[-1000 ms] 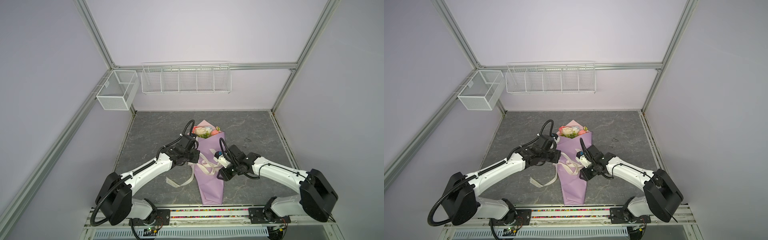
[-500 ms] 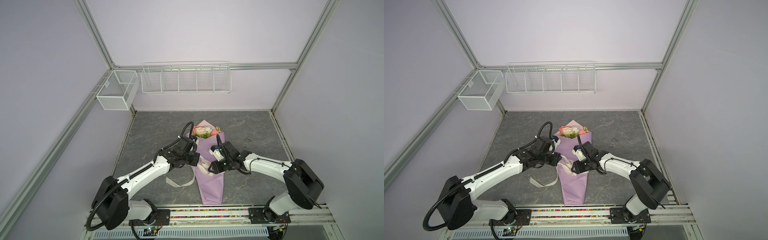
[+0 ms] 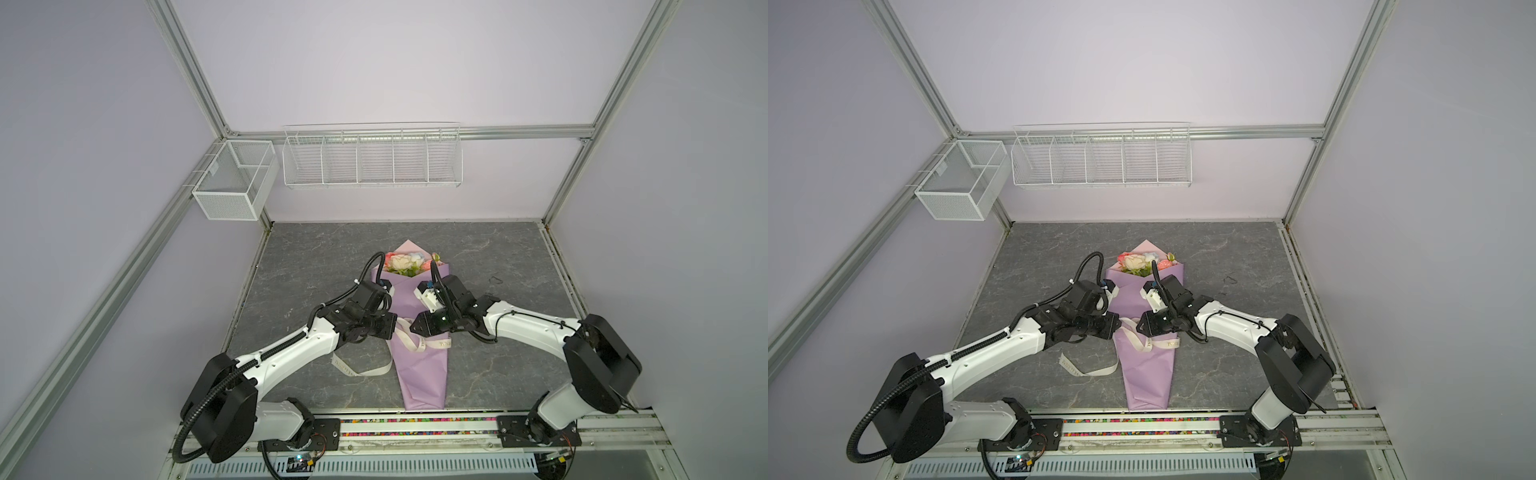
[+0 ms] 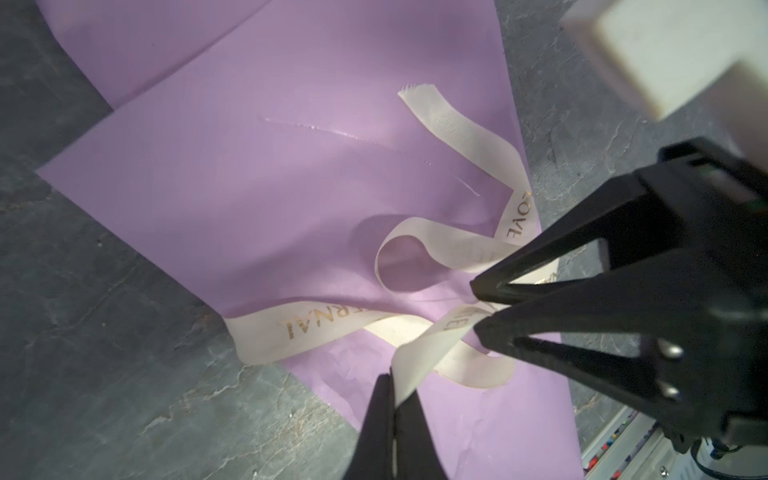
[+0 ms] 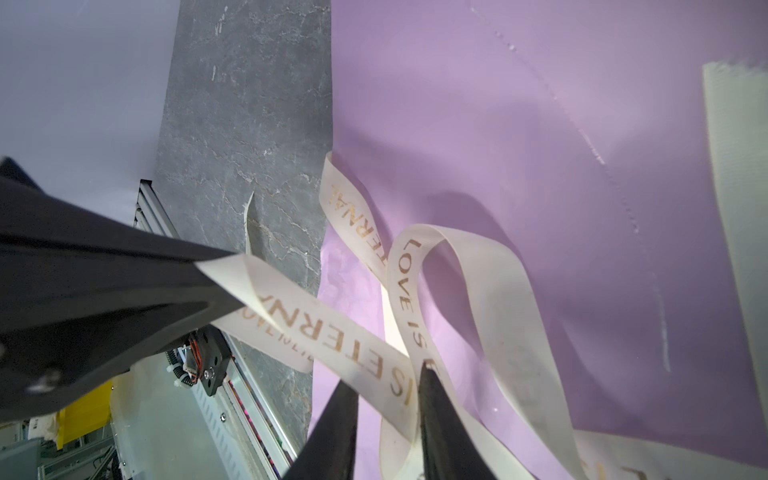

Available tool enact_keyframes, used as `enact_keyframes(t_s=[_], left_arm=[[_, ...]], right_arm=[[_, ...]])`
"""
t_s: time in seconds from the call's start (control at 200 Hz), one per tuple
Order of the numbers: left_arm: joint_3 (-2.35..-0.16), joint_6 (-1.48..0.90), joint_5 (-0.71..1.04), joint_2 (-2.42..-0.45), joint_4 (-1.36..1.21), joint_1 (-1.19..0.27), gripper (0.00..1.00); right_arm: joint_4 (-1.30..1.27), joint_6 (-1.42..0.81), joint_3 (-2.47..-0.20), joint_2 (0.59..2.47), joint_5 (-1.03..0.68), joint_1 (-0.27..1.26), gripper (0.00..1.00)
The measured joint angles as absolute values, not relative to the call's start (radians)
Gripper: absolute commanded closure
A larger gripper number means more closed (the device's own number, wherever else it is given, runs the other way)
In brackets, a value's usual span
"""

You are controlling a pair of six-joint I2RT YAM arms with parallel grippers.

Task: Tie the bouquet of fake flowers

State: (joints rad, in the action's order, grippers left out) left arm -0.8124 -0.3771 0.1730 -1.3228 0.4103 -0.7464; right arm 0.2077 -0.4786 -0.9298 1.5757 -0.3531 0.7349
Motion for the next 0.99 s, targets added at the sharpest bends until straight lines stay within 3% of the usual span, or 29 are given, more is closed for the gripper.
enact_keyframes(t_s=[0.205, 0.385, 0.535, 0.8, 0.87, 0.995], left_arm=[[-0.787, -0.370, 0.210, -1.385, 0.394, -0.779, 0.81], [-0.819, -0.353, 0.187, -1.447, 0.453, -0.846, 0.53], [-0.876, -0.322, 0.134, -1.449, 0.475, -0.875, 0.44], [-1.019, -0.244, 0.051, -1.522, 0.510, -0.936, 0.38], [-1.056, -0.219, 0.037, -1.566, 0.519, -0.957, 0.26], [-1.117, -0.187, 0.015, -1.642, 0.552, -0.987, 0.24]], right_arm=[[0.239, -0.482, -0.897, 1.450, -0.283, 0.677, 0.61], [0.284, -0.478, -0.836, 1.356, -0.242, 0.633, 0.60], [0.321, -0.478, -0.796, 1.301, -0.213, 0.614, 0.59], [0.334, -0.484, -0.756, 1.225, -0.173, 0.584, 0.59], [0.334, -0.491, -0.746, 1.211, -0.168, 0.579, 0.58], [0.336, -0.501, -0.727, 1.198, -0.157, 0.574, 0.58]])
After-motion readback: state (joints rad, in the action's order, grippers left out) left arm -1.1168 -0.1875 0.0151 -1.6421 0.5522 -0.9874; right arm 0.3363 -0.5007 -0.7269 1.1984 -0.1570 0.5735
